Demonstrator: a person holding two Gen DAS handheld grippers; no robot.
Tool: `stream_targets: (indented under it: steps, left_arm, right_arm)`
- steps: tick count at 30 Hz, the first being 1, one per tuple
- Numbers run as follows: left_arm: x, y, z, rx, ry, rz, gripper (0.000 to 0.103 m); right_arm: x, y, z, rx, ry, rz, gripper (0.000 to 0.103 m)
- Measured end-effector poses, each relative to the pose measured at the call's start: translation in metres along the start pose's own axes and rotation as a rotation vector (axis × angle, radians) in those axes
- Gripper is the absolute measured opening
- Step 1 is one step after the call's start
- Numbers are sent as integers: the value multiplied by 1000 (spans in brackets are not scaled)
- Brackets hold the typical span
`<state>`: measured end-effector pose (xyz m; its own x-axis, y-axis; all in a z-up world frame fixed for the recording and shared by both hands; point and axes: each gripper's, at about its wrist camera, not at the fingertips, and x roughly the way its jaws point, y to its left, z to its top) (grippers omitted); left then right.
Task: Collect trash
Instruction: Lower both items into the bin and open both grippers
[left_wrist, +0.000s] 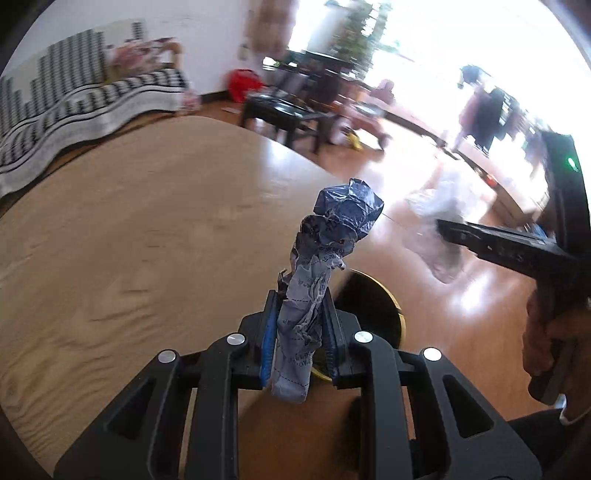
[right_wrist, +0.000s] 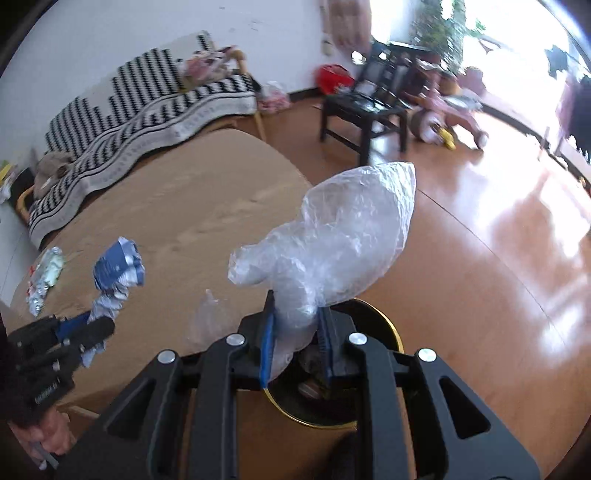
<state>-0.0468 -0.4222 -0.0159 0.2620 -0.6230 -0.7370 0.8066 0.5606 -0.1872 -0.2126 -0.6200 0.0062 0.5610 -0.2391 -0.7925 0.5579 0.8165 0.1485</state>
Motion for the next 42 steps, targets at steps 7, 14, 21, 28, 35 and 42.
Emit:
stream_targets:
  steps: [7,14,21,28,35,42]
  left_arm:
    - [47,-40,-12,51,79,-46,22]
    - [72,-43,-13,48,123,-44,22]
    - [85,-48,-10,48,125,-47,22]
    - [87,-55,-11,54,112,-69,51]
    - [83,-63,-10,69,78,-86,68]
    - [73,-55,-6,44,65,-78,73]
  right_arm:
    - [25,-46,-20,45,116,-12,20]
    - [55,-44,-19,29,200,-19,21]
    - [71,-40,-16,5,237,-19,21]
    - [69,-45,-16,-4,223,-42,72]
    - [61,-50,-15,22,197,-38,72]
    - [50,-36,-10,17,164,-32,72]
